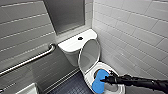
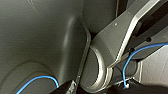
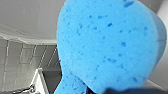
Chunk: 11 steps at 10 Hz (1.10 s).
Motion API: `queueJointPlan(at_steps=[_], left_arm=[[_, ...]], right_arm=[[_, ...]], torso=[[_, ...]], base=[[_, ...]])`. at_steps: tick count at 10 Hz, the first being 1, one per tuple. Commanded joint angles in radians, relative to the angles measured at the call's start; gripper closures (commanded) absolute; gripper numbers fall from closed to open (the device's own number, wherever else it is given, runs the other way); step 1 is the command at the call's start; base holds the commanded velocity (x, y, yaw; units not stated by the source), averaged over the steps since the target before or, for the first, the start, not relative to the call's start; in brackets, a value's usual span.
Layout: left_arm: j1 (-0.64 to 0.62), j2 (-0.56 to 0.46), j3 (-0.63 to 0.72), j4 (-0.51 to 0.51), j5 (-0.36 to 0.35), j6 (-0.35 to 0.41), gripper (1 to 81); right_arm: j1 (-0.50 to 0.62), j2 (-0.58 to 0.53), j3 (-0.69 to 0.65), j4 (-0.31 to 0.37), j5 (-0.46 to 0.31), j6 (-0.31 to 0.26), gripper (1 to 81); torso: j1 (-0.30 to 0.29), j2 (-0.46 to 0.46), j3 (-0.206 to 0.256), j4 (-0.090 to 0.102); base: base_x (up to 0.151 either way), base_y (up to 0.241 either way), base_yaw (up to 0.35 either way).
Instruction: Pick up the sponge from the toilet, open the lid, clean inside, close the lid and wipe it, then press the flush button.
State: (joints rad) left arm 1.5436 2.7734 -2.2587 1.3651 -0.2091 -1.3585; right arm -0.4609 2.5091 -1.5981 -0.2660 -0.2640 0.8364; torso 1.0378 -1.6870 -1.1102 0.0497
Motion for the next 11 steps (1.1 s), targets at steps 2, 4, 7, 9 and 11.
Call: queueJointPlan(at_steps=[2,4,7,9,11], left_arm=[[0.025,-0.012,0.014,0.006,0.025,0.004,1.0],[0.033,-0.010,0.014,0.000,0.025,0.004,1.0],[0.037,-0.010,0.013,-0.001,0.025,0.004,1.0],[0.037,-0.009,0.013,0.000,0.025,0.004,1.0],[0.045,-0.010,0.013,-0.001,0.025,0.004,1.0]], right_arm=[[0.184,0.100,-0.124,-0.004,-0.038,0.090,81.1],[0.201,0.194,-0.230,0.002,-0.023,0.124,81.1],[0.211,0.263,-0.284,0.010,-0.018,0.127,81.1],[0.215,0.280,-0.304,0.014,0.014,0.130,81.1],[0.196,0.299,-0.354,0.028,0.069,0.177,81.1]], torso=[[0.000,0.000,0.000,0.000],[0.000,0.000,0.000,0.000],[0.000,0.000,-0.102,0.000],[0.000,0.001,-0.063,0.000],[0.000,0.002,-0.099,0.000]], base=[[0.000,0.000,0.000],[0.000,0.000,0.000],[0.000,0.000,0.000],[0.000,0.000,0.000],[0.000,0.000,0.000]])
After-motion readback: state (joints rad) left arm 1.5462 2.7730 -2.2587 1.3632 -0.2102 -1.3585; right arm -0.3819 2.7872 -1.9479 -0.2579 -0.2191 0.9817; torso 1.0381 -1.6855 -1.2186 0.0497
